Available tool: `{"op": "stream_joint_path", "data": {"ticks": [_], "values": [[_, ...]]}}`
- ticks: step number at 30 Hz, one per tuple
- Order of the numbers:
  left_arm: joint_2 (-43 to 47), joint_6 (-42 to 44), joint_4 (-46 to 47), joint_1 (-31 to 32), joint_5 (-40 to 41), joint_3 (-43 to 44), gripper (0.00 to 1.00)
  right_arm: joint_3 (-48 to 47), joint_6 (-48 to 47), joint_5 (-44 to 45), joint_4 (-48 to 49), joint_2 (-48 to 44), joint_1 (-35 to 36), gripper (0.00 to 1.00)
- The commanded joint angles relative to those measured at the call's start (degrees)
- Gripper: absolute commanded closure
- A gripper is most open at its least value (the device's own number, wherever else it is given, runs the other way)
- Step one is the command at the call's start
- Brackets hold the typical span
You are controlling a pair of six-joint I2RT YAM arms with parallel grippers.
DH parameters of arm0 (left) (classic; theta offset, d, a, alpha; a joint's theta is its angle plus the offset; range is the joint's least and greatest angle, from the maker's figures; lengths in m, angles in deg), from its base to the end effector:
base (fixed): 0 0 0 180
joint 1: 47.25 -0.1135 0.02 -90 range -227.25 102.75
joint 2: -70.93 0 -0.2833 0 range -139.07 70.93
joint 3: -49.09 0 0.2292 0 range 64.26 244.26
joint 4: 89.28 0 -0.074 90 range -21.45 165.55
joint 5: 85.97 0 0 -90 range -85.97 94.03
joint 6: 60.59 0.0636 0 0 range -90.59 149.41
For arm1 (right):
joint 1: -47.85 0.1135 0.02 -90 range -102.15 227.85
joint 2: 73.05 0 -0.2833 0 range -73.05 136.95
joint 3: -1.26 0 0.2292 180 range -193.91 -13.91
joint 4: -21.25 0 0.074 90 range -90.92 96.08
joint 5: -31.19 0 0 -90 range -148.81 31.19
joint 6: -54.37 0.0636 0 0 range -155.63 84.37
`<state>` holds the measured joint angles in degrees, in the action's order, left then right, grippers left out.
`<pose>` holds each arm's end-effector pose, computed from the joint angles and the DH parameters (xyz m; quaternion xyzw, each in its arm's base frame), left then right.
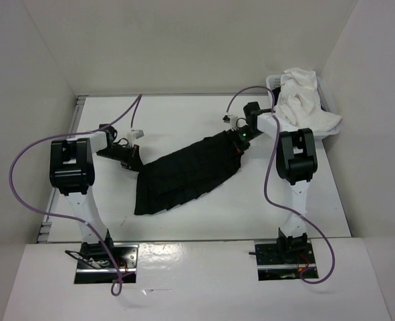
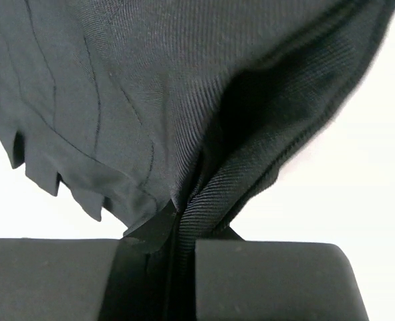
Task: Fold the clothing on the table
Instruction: Fold the skirt
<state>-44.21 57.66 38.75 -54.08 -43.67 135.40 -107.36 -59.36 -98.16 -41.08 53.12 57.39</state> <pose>0.3629 -0.0039 0.1441 0.2013 0.8898 -0.3622 0.1914 0.4148 0.1106 0.1518 -0.2970 0.8902 0.3225 0.1238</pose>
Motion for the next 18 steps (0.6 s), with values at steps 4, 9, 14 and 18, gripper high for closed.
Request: {"op": "stream_joint_path", "data": {"ticks": [4,9,14,18], "values": [[-9.0,10.8,-7.8,-0.5,-7.2,2.5,1.0,-1.3,4.6,21.1,6.0,-12.2,7.2,1.0],[-14.1,17.8,-13.8,-0.5,-11.3,5.2,1.0,-3.4,6.4,38.6,6.6,-14.8,14.8,1.0],[-14.9,19.3,-16.4,-0.5,-12.0,5.2,1.0,-8.5,6.4,45.2,3.3,-14.8,21.7,1.0],[-15.4,20.4,-17.4,-1.0,-12.6,5.2,1.0,-11.8,6.4,51.1,0.4,-13.8,26.7,1.0]]}}
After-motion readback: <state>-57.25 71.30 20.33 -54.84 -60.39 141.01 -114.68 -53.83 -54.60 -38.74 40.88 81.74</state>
